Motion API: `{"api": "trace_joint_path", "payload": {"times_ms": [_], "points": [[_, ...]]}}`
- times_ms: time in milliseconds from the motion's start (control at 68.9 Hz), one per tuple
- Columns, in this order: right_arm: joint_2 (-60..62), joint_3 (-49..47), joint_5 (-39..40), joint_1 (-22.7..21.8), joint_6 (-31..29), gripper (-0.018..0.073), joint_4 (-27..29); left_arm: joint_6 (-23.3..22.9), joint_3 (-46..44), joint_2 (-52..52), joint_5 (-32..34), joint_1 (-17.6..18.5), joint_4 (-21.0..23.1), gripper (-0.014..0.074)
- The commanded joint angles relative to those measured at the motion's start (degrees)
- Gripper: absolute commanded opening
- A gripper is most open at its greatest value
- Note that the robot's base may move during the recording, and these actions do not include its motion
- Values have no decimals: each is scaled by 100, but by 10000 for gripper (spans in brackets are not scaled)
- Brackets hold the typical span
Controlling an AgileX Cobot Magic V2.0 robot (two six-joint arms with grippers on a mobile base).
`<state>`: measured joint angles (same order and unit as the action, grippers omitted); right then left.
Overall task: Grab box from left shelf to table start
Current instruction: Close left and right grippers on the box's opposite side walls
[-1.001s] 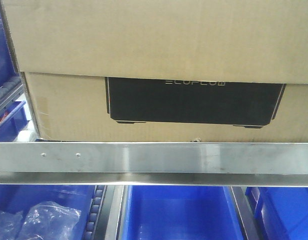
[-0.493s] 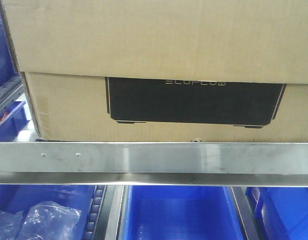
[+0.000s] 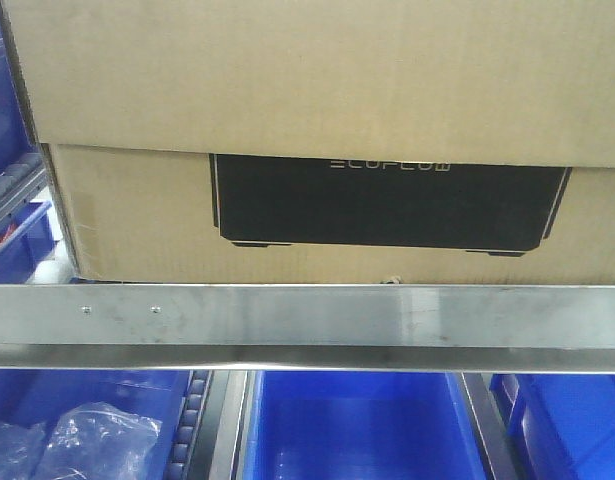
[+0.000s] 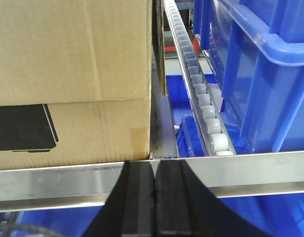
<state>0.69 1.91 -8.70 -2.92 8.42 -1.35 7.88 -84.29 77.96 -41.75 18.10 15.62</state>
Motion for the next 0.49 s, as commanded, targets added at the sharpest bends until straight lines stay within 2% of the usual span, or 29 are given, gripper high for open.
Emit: {"api": "trace_joint_path", "payload": {"times_ms": [0,218,319,479], "points": [[72,-123,528,-8,-55,57,1,-58,-497,218,230,43,-46,422],[72,-123,528,-8,-55,57,1,-71,-821,897,281,43,-67,400],[72,-123,528,-8,-55,57,1,-90,-842,1073,323,43,-76,326],[72,-123,528,-8,-55,57,1,-90,-842,1190,450,43,-76,148]]}}
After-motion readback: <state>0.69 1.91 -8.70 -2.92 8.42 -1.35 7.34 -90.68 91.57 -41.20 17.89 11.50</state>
